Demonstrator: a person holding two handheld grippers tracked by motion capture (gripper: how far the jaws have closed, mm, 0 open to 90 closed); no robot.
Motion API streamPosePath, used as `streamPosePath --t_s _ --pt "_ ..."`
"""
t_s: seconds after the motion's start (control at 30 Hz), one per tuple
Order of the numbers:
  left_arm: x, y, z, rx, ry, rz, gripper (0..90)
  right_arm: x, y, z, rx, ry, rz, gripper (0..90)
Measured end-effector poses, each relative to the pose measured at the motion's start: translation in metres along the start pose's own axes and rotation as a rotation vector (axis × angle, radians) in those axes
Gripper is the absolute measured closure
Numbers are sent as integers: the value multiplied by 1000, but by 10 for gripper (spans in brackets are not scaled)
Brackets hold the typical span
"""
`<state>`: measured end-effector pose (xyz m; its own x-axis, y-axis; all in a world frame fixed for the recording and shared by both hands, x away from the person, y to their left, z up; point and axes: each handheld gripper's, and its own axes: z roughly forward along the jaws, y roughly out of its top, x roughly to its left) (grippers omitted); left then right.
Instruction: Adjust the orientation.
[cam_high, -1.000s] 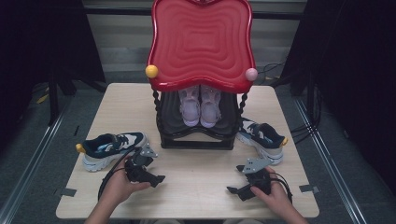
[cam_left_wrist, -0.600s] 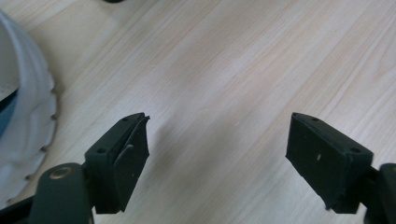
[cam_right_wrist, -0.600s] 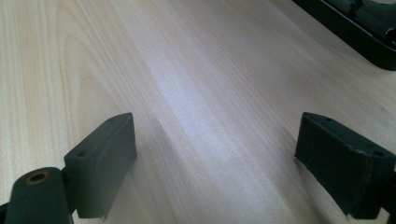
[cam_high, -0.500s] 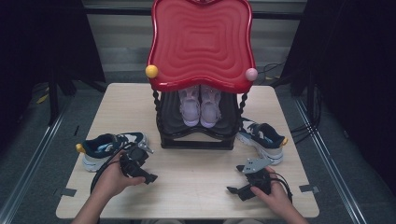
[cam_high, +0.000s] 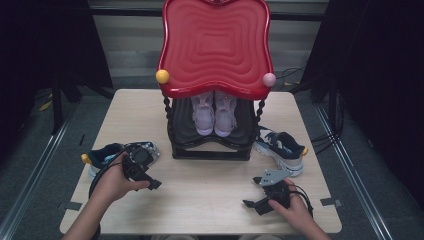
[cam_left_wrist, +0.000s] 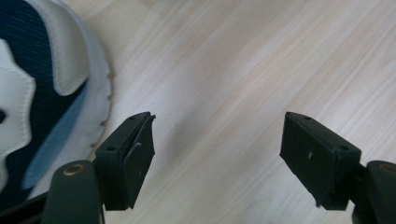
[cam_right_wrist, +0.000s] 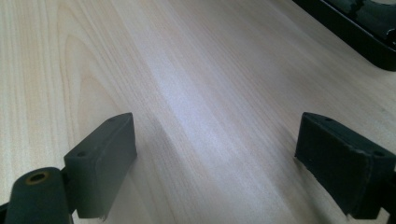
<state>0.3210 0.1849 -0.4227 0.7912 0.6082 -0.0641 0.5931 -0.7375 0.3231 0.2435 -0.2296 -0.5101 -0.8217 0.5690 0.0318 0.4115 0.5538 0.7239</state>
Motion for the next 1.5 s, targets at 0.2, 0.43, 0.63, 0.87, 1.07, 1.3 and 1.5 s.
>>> streamPosePath --t_s 0.2,0.43,0.63,0.87,1.07,1.3,1.5 --pt "11 0 -14 6 28 -7 263 0 0 0 0 1 0 114" --pt "25 1 -35 6 77 -2 263 0 0 0 0 1 0 114" --pt "40 -3 -49 -9 119 -15 264 0 0 0 -2 5 -1 113" --pt "57 -14 -48 0 161 -43 264 0 0 0 -2 5 -4 113" --pt "68 -23 -37 38 184 -52 272 -1 0 1 -1 7 -5 113" --pt "66 -27 -26 99 199 8 474 -1 0 1 -1 7 -6 113" --pt "62 -22 -30 100 219 22 735 -1 0 1 -2 8 -6 113"
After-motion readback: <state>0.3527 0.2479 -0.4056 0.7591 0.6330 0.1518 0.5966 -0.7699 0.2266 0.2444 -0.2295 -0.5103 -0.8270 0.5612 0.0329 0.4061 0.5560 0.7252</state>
